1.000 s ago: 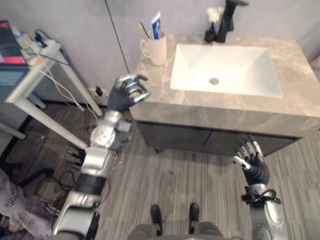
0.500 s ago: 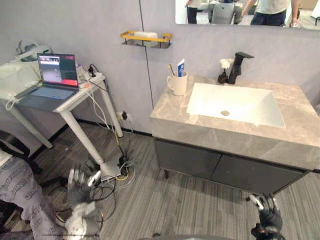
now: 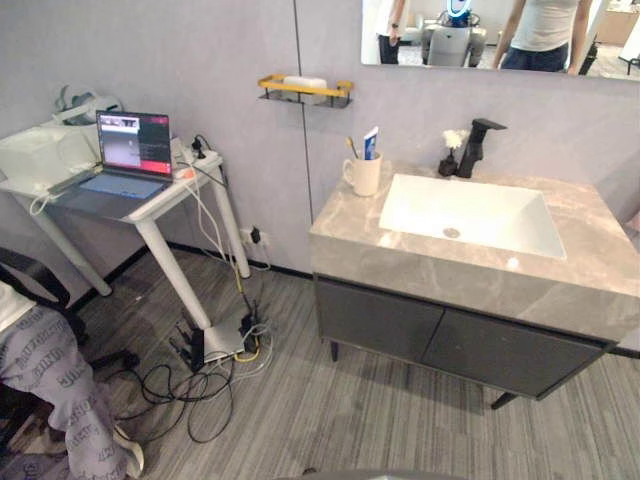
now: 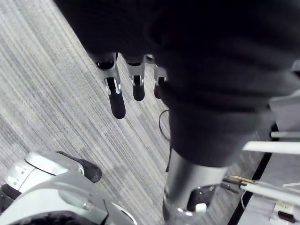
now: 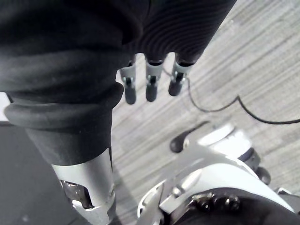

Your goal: Organize washtable

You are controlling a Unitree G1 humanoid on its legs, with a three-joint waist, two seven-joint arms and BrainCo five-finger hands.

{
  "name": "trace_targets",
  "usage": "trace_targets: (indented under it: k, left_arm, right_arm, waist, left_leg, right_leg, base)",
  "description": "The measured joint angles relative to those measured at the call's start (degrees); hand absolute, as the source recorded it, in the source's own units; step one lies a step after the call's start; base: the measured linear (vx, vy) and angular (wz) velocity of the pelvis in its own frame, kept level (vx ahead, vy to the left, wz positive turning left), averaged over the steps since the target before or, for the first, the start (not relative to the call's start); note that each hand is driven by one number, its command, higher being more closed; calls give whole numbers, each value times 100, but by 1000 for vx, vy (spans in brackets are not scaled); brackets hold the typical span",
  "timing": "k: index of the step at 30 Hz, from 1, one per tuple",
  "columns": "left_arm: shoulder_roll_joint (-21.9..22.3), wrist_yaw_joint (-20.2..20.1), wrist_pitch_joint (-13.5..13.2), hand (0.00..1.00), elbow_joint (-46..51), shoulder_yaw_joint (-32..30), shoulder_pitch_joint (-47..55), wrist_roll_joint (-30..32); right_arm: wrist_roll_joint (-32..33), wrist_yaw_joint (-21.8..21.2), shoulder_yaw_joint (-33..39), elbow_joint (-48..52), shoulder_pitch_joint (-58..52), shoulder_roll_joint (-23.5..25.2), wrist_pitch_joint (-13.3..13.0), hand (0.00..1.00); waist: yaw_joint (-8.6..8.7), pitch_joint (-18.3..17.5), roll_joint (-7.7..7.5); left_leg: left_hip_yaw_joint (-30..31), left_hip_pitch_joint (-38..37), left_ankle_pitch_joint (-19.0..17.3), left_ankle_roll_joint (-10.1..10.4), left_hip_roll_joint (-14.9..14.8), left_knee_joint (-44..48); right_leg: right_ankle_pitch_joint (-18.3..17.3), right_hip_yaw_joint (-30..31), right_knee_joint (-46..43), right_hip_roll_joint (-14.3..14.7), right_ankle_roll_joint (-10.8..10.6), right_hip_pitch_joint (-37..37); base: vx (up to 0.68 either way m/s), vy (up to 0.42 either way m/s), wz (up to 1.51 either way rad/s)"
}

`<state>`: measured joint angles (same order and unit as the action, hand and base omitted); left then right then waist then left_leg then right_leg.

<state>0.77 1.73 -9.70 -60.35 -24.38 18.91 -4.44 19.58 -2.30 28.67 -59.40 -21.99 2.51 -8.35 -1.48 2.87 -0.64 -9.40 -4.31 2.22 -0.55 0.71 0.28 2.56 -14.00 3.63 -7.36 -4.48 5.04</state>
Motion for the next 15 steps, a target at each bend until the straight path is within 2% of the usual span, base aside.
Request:
trace_targets:
  k: [1,2,3,4,5,7,8,9,11,13,15]
  left_arm:
    - [0,-68,54,0,-64,16,-10,95]
    - [-46,-171,176,0,-288,18,-40,195]
    - [-69,-184,243,0,-354,40,-61,195]
    - [-90,-186,258,0,-354,65,-64,185]
    - [-203,-215,283,0,-351,189,-103,177]
    - [-349,-326,296,0,-381,264,-142,179]
    - [-365,-327,347,0,-467,403,-196,173]
    - [-375,-348,369,0,-492,435,-211,175]
    - [-379,-413,426,0,-569,589,-253,160]
    - [-406,-430,429,0,-607,648,-252,138]
    - [-437,-492,429,0,-610,690,-245,-2]
  right_arm:
    - [-12,-44,-33,9,23,-61,18,0]
    - [-41,-100,-34,-83,110,-118,127,0]
    - [-11,-159,-38,-129,162,-140,164,0]
    - [-6,-181,-39,-186,166,-147,192,0]
    - [7,-227,-40,-399,260,-143,253,0]
    - [7,-324,-50,-541,374,-127,317,0]
    - [16,-399,-44,-596,427,-143,364,0]
    - [28,-417,-39,-626,405,-151,380,0]
    - [226,-484,4,-675,418,-190,450,0]
    - [271,-535,5,-696,416,-189,478,0]
    - [327,-541,4,-730,426,-185,488,0]
  waist:
    - [9,7,107]
    - [52,27,220]
    - [76,33,242]
    - [69,26,229]
    - [52,60,108]
    - [34,84,-95]
    - [63,123,-153]
    - [59,119,-151]
    - [54,160,-8]
    - [53,187,33]
    - [48,197,11]
  left_leg:
    - [-5,-32,-206,-3,-108,-43]
    - [-71,-103,-171,-40,-183,-264]
    - [-54,-218,-149,-7,-254,-511]
    - [-53,-248,-123,32,-266,-617]
    - [-50,-181,-97,67,-212,-619]
    - [-24,-25,-58,86,-45,-620]
    - [22,34,-59,130,-22,-615]
    - [-2,8,-9,60,25,-610]
    - [0,5,18,82,-14,-618]
    - [-13,27,19,83,9,-620]
    - [-32,36,18,82,52,-620]
  right_leg:
    - [-8,7,66,116,-40,32]
    - [76,27,-70,182,56,49]
    - [-4,23,-424,276,160,50]
    - [-49,33,-541,298,201,92]
    - [-206,38,-692,288,254,230]
    - [-550,1,-604,134,131,293]
    - [-684,-105,-618,108,-28,230]
    - [-688,-120,-590,71,-21,207]
    - [-687,-179,-589,75,-25,234]
    - [-692,-153,-526,67,-36,286]
    - [-702,-116,-525,32,-53,284]
  base:
    - [139,52,-42]
    - [50,49,-25]
    - [22,54,-14]
    - [33,31,6]
    - [10,-9,7]
    - [-29,-13,14]
    - [-53,8,21]
    - [-44,51,22]
    - [15,48,15]
    - [19,66,6]
    - [39,92,-1]
